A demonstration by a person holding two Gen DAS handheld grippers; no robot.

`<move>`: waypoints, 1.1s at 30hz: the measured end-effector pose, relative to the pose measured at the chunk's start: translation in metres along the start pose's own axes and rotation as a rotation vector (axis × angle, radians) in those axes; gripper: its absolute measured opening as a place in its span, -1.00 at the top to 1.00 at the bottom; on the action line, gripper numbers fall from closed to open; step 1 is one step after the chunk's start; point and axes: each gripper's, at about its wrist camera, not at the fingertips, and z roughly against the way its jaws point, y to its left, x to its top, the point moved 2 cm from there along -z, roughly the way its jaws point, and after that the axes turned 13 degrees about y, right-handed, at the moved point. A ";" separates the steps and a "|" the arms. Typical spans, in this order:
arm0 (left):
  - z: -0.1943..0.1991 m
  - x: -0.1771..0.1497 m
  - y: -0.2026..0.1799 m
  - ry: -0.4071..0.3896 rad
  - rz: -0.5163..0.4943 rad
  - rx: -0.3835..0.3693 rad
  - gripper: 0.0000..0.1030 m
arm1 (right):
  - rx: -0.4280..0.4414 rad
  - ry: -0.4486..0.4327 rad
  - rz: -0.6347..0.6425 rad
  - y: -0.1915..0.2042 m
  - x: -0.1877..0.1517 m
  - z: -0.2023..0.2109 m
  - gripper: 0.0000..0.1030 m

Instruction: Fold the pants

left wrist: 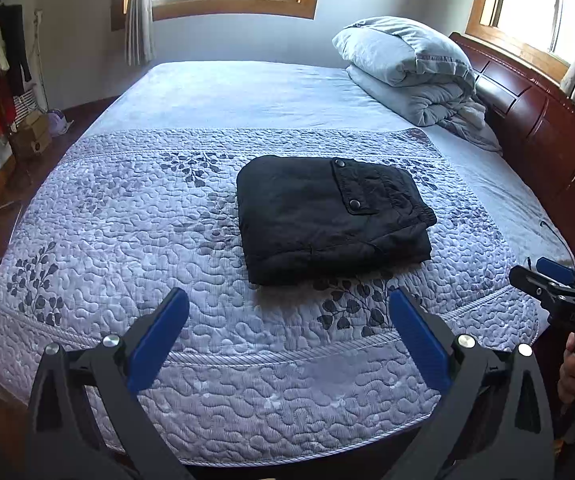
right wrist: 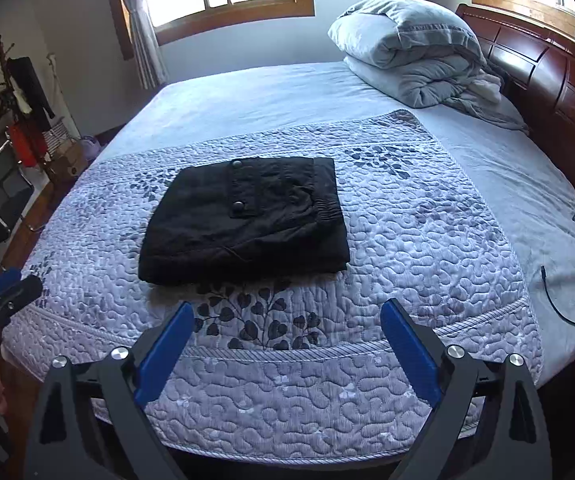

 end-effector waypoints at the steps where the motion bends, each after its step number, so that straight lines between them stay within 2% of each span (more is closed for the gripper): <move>1: 0.002 0.000 0.000 0.000 0.002 -0.001 -0.94 | 0.005 -0.002 0.003 0.001 -0.001 0.002 -0.85; 12: 0.029 -0.002 -0.013 -0.056 -0.031 0.011 -0.94 | 0.025 -0.016 0.020 0.006 -0.007 0.011 -0.85; 33: 0.018 -0.001 -0.009 -0.026 -0.010 0.008 -0.94 | 0.012 -0.001 0.006 0.001 -0.004 0.004 -0.85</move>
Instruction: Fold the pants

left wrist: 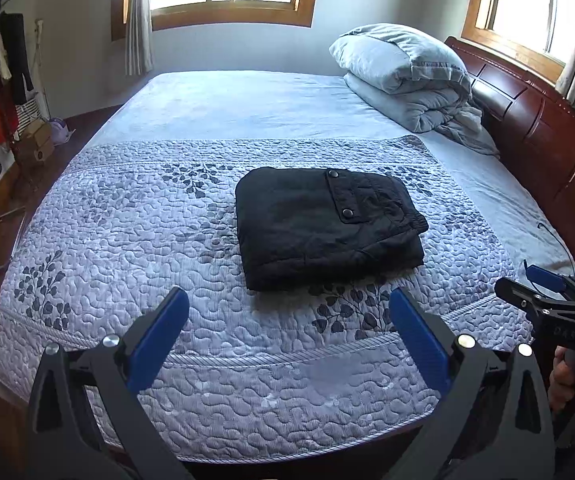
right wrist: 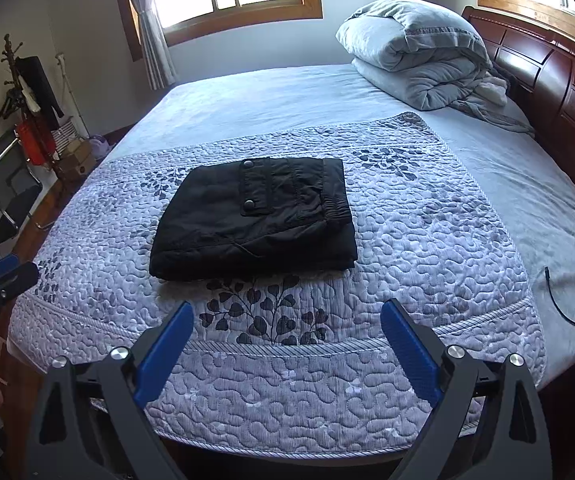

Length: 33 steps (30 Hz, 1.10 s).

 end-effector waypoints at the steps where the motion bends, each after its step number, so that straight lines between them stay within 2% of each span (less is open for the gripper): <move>1: 0.000 0.000 0.001 -0.001 0.001 -0.003 -0.94 | 0.000 0.001 0.000 0.000 0.000 0.000 -0.85; 11: -0.006 0.003 0.003 0.005 -0.012 0.020 -0.94 | 0.000 0.013 0.003 0.002 0.002 -0.006 -0.85; 33: -0.014 0.004 0.002 0.034 -0.018 0.014 -0.94 | -0.005 0.022 -0.003 -0.001 0.002 -0.009 -0.85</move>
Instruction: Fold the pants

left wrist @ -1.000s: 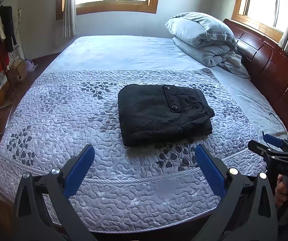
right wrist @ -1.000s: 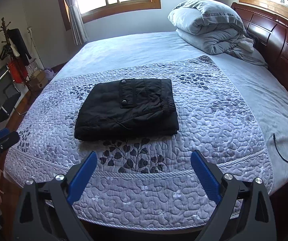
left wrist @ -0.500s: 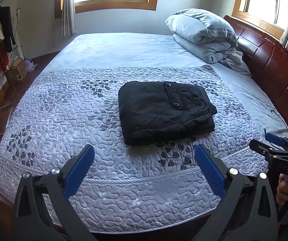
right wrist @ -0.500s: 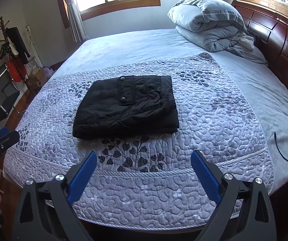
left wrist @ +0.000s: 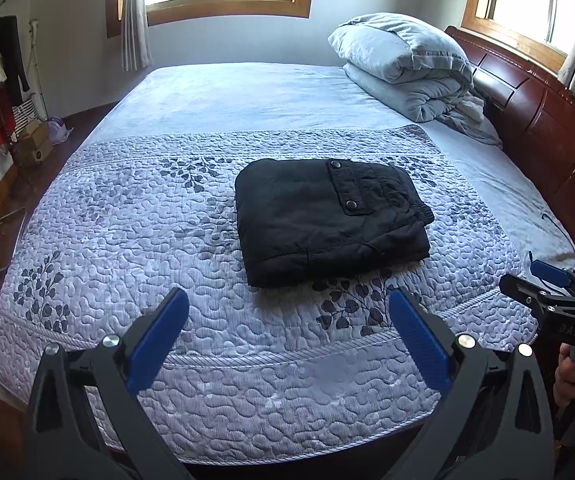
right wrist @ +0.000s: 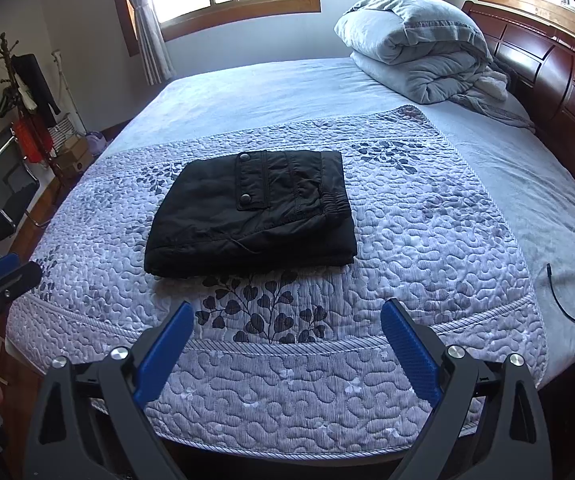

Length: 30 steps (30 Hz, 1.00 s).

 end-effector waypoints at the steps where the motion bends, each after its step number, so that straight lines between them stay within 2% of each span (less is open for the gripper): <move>1: 0.000 0.000 0.000 -0.001 -0.001 0.001 -0.94 | -0.001 0.001 0.000 0.000 0.000 0.000 -0.85; 30: 0.001 0.001 -0.003 -0.016 -0.005 0.007 -0.94 | -0.009 0.013 -0.001 -0.001 0.002 -0.006 -0.85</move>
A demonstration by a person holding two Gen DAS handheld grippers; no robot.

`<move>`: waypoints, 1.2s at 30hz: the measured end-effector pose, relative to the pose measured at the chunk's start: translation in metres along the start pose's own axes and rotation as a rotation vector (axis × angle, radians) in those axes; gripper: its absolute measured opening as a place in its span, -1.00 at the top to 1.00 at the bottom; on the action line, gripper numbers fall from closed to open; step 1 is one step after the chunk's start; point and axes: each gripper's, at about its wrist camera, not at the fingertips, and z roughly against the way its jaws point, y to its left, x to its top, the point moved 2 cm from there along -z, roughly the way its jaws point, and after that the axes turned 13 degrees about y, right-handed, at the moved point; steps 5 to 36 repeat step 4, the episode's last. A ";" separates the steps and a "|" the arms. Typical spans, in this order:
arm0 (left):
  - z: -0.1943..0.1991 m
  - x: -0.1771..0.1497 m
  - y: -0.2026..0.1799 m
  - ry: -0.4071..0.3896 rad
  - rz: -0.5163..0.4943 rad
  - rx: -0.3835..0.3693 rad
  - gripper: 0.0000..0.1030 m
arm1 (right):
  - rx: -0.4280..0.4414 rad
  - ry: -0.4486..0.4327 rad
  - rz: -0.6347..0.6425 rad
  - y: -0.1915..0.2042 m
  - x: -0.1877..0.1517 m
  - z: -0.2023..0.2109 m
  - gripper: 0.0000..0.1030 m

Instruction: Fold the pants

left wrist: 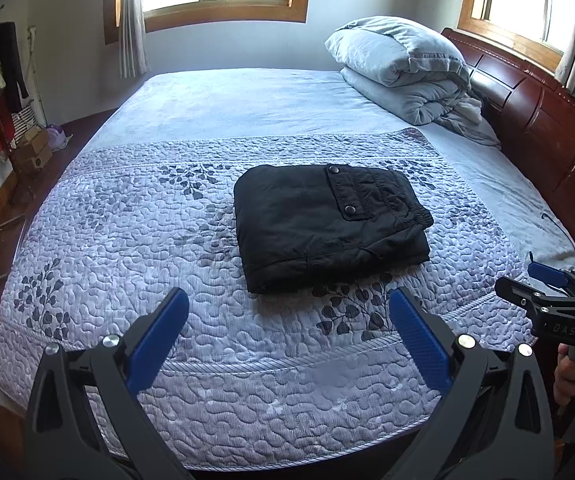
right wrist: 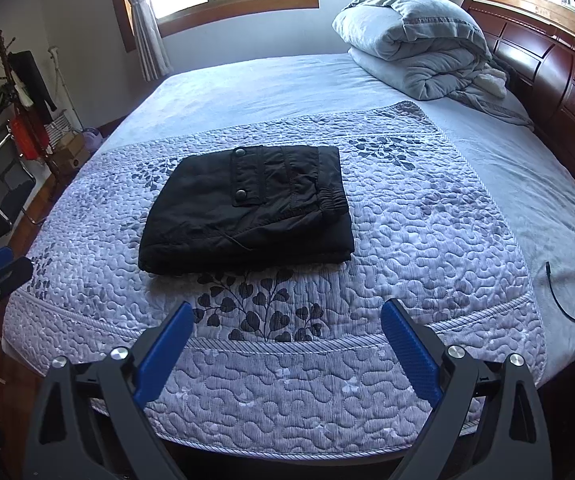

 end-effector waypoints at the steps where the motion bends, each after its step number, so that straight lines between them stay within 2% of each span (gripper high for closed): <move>1: -0.001 0.000 0.001 0.004 0.009 -0.002 -0.94 | 0.001 0.000 -0.001 0.000 0.000 0.000 -0.85; 36: -0.001 0.000 0.003 0.006 0.020 -0.009 -0.94 | 0.000 0.000 -0.001 0.000 0.000 -0.001 -0.85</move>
